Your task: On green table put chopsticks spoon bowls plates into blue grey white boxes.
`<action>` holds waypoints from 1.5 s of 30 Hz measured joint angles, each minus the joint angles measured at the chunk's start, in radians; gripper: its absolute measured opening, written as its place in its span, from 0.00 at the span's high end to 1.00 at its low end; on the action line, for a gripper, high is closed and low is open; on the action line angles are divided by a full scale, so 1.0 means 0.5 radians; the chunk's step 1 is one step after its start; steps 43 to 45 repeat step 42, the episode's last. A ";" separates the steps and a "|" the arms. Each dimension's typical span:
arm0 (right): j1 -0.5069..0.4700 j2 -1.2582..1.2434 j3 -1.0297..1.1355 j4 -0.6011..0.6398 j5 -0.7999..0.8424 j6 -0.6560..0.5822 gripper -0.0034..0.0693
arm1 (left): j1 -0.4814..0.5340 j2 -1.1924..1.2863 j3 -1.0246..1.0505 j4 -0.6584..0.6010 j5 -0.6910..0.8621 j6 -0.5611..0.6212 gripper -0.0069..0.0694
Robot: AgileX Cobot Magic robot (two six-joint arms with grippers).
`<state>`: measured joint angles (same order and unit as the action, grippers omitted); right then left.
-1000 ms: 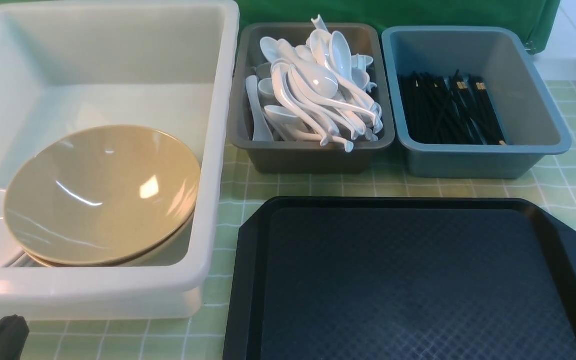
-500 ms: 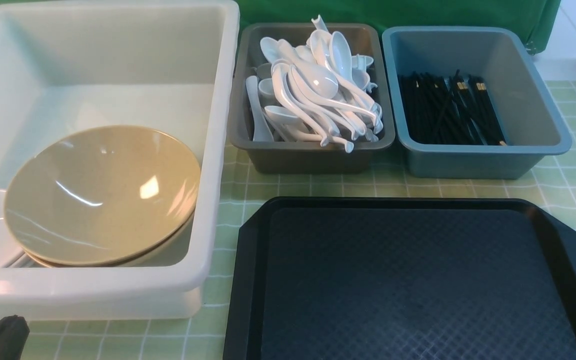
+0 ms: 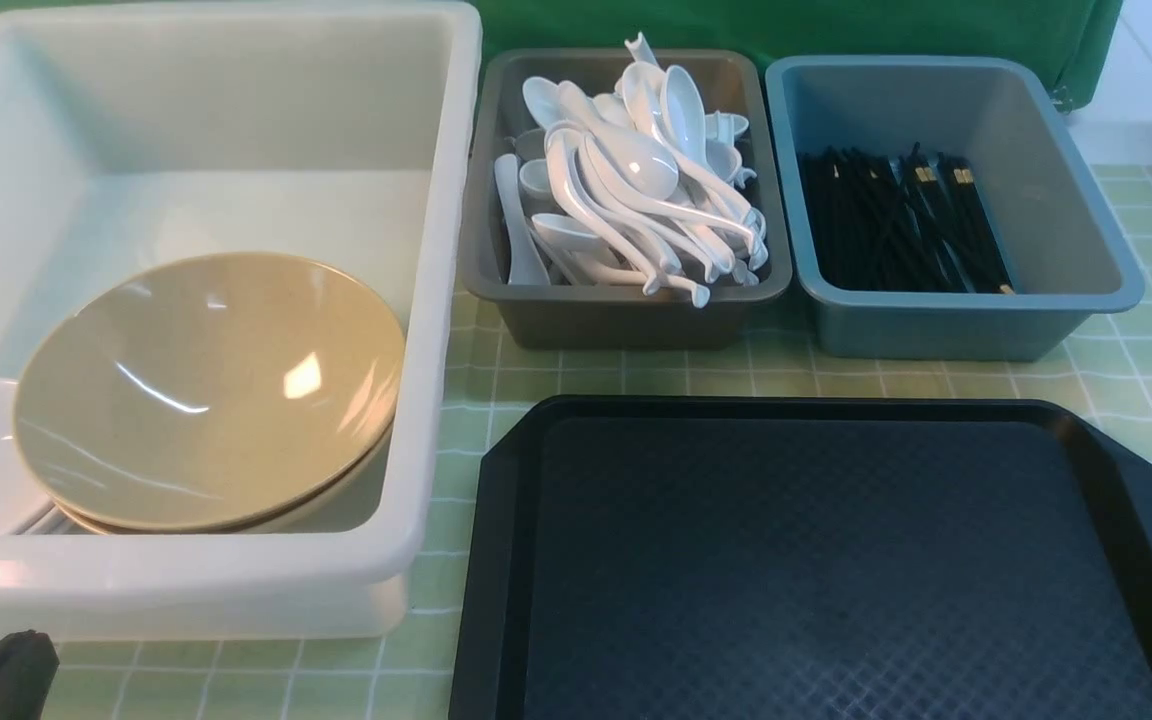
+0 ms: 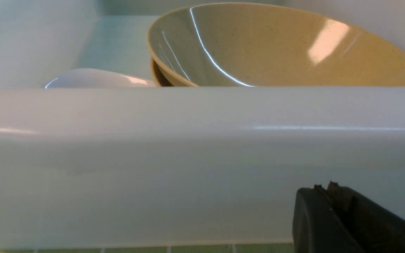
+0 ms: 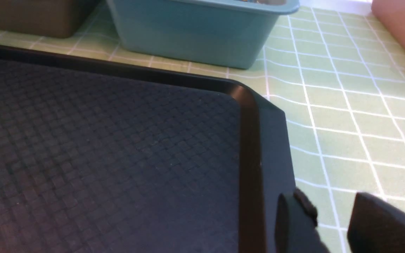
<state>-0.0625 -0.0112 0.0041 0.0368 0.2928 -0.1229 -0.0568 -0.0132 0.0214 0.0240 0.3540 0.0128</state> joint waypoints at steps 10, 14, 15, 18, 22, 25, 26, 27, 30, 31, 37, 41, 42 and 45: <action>0.000 0.000 0.000 0.000 -0.005 0.000 0.63 | 0.002 0.000 0.004 0.000 -0.041 0.000 0.91; 0.000 0.000 0.000 0.000 -0.005 0.000 0.63 | 0.002 0.000 0.005 0.000 -0.047 0.000 0.91; 0.000 0.000 0.000 0.000 -0.005 0.000 0.63 | 0.002 0.000 0.005 0.000 -0.047 0.000 0.91; 0.000 0.000 0.000 0.000 -0.005 0.000 0.63 | 0.002 0.000 0.005 0.000 -0.048 0.000 0.91; 0.000 0.000 0.000 0.000 -0.005 0.000 0.63 | 0.002 0.000 0.005 0.000 -0.052 0.000 0.91; 0.000 0.000 0.000 0.000 -0.005 0.000 0.63 | 0.002 0.000 0.005 0.000 -0.052 0.000 0.91; 0.000 0.000 0.000 0.000 -0.005 0.000 0.63 | 0.002 0.000 0.005 0.000 -0.052 0.000 0.91; 0.000 0.000 0.000 0.000 -0.005 0.000 0.63 | 0.002 0.000 0.005 0.000 -0.052 0.000 0.91; 0.000 0.000 0.000 0.000 -0.005 0.000 0.63 | 0.002 0.000 0.005 0.000 -0.052 0.000 0.91; 0.000 0.000 0.000 0.000 -0.005 0.000 0.63 | 0.002 0.000 0.005 0.000 -0.052 0.000 0.91; 0.000 0.000 0.000 0.000 -0.005 0.000 0.63 | 0.002 0.000 0.008 0.000 -0.054 0.000 0.91; 0.000 0.000 0.000 0.000 -0.005 0.000 0.63 | 0.002 0.000 0.008 0.000 -0.054 0.000 0.91; 0.000 0.000 0.000 0.000 -0.005 0.000 0.63 | 0.002 0.000 0.008 0.000 -0.054 0.000 0.91; 0.000 0.000 0.000 0.000 -0.005 0.000 0.63 | 0.002 0.000 0.008 0.000 -0.054 0.000 0.91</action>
